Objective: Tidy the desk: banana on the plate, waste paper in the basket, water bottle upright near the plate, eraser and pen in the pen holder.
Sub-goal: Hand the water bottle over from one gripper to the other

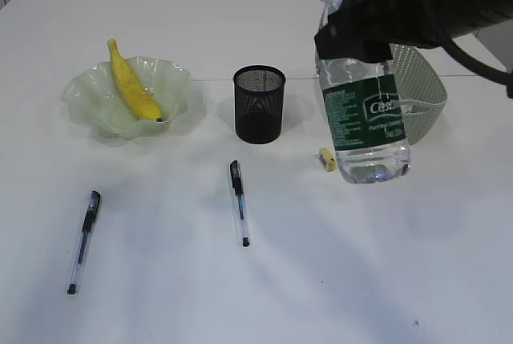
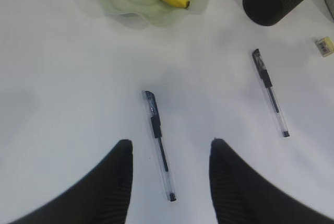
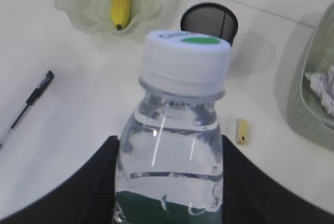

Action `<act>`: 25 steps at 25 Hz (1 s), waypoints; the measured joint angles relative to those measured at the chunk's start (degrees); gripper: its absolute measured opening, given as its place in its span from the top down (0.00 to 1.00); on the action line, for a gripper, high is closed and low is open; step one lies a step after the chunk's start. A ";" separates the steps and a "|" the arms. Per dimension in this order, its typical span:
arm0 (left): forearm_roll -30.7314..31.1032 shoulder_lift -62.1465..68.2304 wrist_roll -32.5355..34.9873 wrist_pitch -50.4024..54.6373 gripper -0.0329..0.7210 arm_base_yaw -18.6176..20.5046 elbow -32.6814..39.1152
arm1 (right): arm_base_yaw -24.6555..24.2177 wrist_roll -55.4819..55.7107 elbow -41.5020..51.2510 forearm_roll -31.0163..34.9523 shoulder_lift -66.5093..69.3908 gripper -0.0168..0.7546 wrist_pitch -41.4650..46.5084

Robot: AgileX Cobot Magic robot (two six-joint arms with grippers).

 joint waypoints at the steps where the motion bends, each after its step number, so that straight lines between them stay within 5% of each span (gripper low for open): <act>1: -0.15 0.27 0.00 -0.32 0.51 0.00 0.00 | 0.00 -1.97 0.00 0.97 0.21 0.50 -1.30; 15: -1.68 2.03 0.00 -0.84 0.51 0.00 0.00 | 0.00 -28.91 0.13 23.39 3.95 0.50 -5.84; 25: -1.68 2.03 0.00 -0.76 0.51 0.00 0.00 | 0.00 -76.89 0.13 74.65 4.34 0.50 -1.49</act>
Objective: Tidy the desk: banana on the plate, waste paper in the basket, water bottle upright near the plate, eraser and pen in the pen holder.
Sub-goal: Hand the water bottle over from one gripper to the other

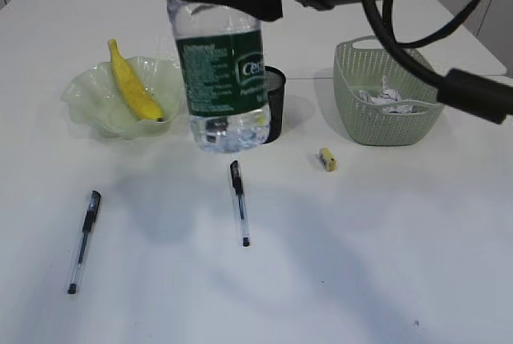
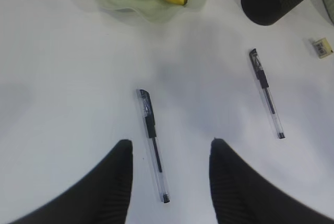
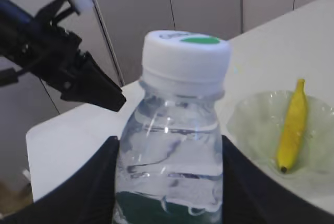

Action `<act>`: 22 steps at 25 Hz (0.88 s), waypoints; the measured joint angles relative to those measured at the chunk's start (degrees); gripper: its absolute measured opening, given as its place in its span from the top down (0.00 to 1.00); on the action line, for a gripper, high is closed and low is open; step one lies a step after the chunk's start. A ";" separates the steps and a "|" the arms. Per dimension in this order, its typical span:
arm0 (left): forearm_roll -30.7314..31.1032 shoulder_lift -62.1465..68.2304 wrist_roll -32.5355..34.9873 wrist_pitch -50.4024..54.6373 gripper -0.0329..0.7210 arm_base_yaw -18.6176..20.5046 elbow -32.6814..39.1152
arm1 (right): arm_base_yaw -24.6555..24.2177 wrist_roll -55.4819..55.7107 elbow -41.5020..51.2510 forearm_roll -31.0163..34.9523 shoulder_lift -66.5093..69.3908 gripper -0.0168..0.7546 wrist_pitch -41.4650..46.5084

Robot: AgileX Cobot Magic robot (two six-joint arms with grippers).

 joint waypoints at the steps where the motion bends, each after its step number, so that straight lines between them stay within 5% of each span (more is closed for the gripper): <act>1: 0.00 0.00 0.00 -0.35 0.51 0.00 0.00 | 0.00 -1.97 0.00 3.23 0.03 0.50 0.13; 5: 0.00 0.00 0.93 -5.96 0.52 0.00 0.00 | 0.00 -6.18 0.00 8.15 0.25 0.50 0.13; 16: -0.64 0.00 6.38 -29.62 0.55 0.00 0.84 | 0.00 -7.03 0.00 8.99 0.98 0.50 0.13; 22: -0.71 0.00 6.59 -47.20 0.56 -7.42 10.30 | 0.00 -8.15 0.00 8.99 1.20 0.50 0.02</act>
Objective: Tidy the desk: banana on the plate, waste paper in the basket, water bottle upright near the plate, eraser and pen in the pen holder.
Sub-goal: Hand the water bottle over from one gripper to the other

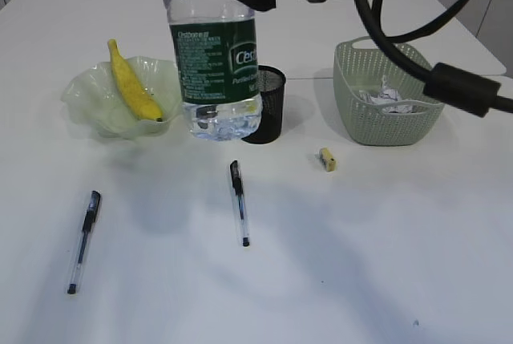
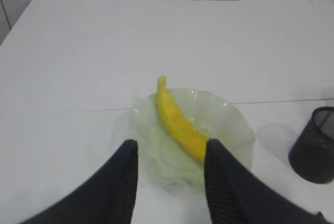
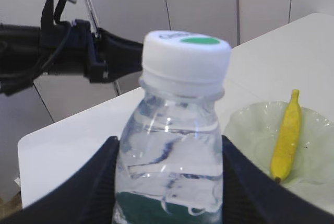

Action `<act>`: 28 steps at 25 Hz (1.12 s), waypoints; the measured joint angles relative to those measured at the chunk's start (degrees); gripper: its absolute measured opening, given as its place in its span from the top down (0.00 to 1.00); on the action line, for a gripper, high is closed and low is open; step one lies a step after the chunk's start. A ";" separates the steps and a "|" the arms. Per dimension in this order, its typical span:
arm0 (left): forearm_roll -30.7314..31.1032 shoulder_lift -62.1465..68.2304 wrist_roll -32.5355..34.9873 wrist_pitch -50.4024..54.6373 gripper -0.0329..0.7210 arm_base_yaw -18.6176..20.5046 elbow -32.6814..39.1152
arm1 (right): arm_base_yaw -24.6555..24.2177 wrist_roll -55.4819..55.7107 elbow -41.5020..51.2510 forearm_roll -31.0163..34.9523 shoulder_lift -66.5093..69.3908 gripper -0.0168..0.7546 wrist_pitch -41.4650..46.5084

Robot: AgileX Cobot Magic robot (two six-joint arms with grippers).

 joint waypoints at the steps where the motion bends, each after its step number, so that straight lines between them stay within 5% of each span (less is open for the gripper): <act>1: 0.40 0.00 0.00 -2.84 0.56 -2.24 1.76 | 0.00 -0.25 0.00 0.00 0.00 0.50 -0.26; 6: 1.26 0.00 0.04 -9.30 0.56 -12.92 8.48 | 0.00 -1.49 0.00 0.00 0.00 0.50 -2.12; 13: 2.66 0.00 0.13 -14.93 0.53 -25.55 9.02 | 0.00 -3.40 0.00 0.78 0.00 0.50 -4.38; 21: 3.01 -0.25 -4.08 -16.10 0.22 -35.47 9.02 | 0.00 -6.44 0.00 2.27 0.00 0.50 -7.99; 28: 6.34 -0.37 -4.43 -23.68 0.18 -41.78 9.02 | 0.00 -7.28 0.00 4.98 0.00 0.50 -7.95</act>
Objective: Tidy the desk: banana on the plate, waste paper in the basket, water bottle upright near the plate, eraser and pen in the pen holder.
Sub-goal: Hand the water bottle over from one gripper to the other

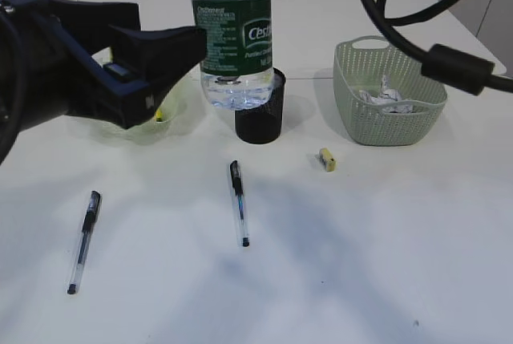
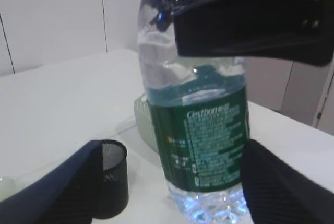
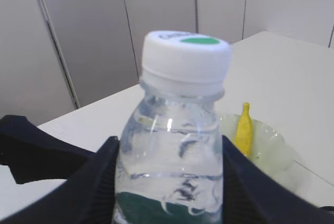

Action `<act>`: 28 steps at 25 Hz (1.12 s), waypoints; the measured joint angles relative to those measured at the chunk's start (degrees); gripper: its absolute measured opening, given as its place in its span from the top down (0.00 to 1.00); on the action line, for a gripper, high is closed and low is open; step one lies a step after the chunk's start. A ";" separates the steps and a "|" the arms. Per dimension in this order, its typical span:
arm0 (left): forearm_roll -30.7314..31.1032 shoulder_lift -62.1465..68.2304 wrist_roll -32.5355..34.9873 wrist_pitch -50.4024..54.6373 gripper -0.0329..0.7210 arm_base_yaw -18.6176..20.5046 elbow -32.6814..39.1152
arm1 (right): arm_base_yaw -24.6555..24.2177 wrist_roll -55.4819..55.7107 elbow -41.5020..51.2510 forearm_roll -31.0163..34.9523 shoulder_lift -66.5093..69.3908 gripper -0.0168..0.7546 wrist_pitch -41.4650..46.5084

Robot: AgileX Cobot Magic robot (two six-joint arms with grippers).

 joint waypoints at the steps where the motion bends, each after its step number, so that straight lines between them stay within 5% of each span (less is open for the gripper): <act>1: 0.27 0.00 0.00 -1.24 0.18 -0.29 0.00 | 0.00 -0.75 0.00 0.83 0.00 0.50 0.61; 28: 11.84 0.70 -11.78 -7.41 0.09 -0.89 0.00 | 0.00 -6.31 0.00 5.39 1.13 0.51 19.73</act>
